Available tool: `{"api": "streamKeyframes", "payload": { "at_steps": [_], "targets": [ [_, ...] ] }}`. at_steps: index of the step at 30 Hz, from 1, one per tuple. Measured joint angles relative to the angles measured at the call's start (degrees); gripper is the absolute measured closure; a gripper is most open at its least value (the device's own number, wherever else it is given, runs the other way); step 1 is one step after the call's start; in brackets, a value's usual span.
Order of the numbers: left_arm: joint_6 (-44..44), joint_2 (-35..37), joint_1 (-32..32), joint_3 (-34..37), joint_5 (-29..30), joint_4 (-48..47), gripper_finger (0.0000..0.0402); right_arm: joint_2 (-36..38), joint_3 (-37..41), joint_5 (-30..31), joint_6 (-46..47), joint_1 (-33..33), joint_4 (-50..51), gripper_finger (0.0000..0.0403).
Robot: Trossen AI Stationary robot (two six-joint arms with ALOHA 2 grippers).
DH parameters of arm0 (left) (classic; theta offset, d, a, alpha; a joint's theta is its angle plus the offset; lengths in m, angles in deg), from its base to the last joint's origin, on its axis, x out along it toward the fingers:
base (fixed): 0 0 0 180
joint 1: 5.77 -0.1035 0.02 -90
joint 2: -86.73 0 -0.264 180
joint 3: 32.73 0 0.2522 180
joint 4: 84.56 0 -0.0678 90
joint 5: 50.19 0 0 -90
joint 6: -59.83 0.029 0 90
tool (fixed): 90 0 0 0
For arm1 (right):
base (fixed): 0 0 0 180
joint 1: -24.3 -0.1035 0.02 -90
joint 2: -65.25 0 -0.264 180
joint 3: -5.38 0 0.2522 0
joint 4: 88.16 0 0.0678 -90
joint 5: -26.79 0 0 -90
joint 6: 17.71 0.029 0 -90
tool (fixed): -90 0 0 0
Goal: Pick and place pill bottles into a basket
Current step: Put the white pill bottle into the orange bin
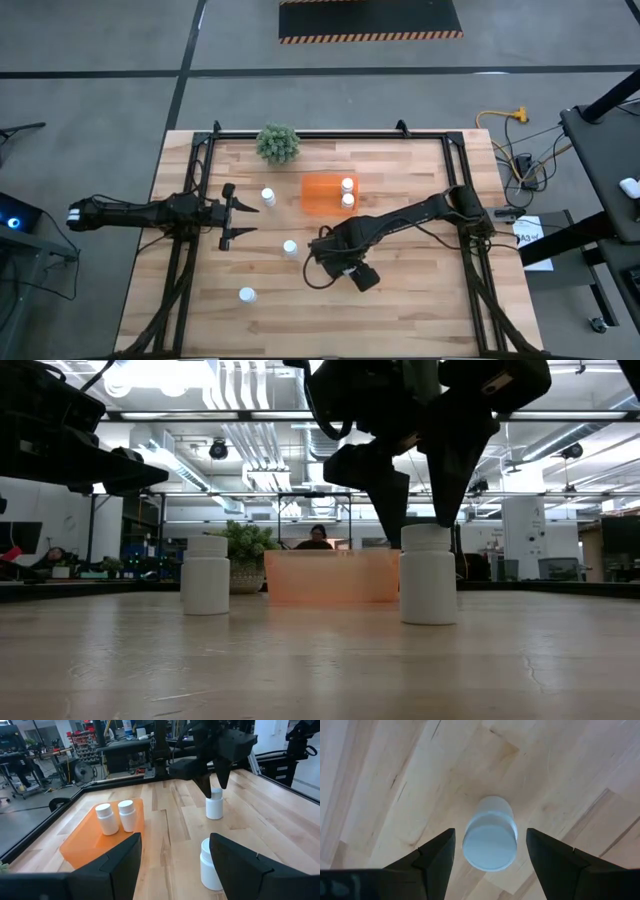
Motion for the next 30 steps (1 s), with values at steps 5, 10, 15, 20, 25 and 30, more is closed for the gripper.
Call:
{"api": "streamKeyframes", "payload": {
  "at_steps": [5,10,15,20,25,30],
  "targets": [
    [0.0,0.0,0.0,0.0,0.0,0.0,0.0185,0.0,0.1,0.0,0.2,0.0,-0.7,0.017],
    [0.0,0.0,0.0,0.0,0.0,0.0,0.0185,0.0,1.5,0.0,0.5,0.0,-1.1,0.017],
    [0.0,0.0,0.0,0.0,0.0,0.0,0.0185,0.0,3.5,0.0,0.9,0.0,-2.5,0.017],
    [0.0,0.0,0.0,0.0,0.0,0.0,0.0185,0.0,3.8,0.0,1.0,0.0,-2.8,0.017],
    [0.0,0.0,0.0,0.0,0.0,0.0,0.0185,0.0,3.8,0.0,1.0,0.0,-3.2,0.0172],
    [0.0,0.0,0.0,0.0,0.0,0.0,0.0185,0.0,3.8,0.0,1.0,0.0,-3.6,0.0198]
  ]
}}
